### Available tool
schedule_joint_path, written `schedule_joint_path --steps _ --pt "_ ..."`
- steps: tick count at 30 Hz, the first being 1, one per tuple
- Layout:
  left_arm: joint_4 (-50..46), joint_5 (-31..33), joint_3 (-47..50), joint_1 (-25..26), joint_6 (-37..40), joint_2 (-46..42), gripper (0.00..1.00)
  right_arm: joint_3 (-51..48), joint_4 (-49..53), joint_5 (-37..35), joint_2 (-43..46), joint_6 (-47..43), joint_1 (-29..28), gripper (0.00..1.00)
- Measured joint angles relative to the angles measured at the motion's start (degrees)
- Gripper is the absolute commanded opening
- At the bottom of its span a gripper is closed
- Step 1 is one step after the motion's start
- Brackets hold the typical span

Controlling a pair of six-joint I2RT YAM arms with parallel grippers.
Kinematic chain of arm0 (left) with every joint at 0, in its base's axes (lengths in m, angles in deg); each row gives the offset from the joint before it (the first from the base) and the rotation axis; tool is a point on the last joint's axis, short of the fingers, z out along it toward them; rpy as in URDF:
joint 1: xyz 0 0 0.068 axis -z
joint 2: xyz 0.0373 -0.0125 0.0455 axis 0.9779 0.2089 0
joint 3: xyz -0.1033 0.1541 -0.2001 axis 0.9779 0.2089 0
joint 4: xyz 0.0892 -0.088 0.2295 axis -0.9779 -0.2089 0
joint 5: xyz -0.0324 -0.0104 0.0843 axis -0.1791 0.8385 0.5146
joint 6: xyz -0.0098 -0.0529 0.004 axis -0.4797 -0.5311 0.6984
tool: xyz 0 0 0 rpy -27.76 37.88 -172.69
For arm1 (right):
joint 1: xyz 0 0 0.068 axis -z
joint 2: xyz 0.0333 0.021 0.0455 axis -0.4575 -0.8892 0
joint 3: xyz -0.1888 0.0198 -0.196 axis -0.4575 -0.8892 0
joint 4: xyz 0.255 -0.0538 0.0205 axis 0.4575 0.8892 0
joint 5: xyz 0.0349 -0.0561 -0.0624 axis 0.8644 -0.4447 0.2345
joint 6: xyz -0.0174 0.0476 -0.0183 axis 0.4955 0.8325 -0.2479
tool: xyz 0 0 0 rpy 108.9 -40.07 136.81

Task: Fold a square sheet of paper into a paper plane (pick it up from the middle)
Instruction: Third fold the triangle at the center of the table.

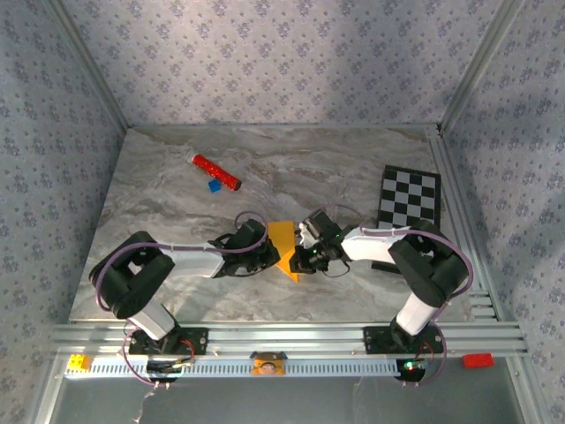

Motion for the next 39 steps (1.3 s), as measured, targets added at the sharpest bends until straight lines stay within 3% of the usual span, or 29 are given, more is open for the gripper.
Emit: schedule_joint_path --steps 9,16,25,39 --pt "-1.68 -1.31 -0.04 0.07 4.44 -4.66 0.10 0.00 0.04 0.02 0.00 -0.02 0.04 0.00" --pt "-0.17 -3.76 -0.04 0.92 5.22 -1.70 0.08 0.00 0.04 0.28 -0.07 -0.02 0.20 0.00" --pt "-0.76 -2.34 -0.39 1.01 5.40 0.81 0.06 -0.66 -0.76 0.90 -0.07 -0.04 0.57 0.00" --pt "-2.80 -4.15 -0.39 -5.38 6.08 -0.02 0.06 -1.70 -2.62 2.01 -0.07 -0.22 0.87 0.00"
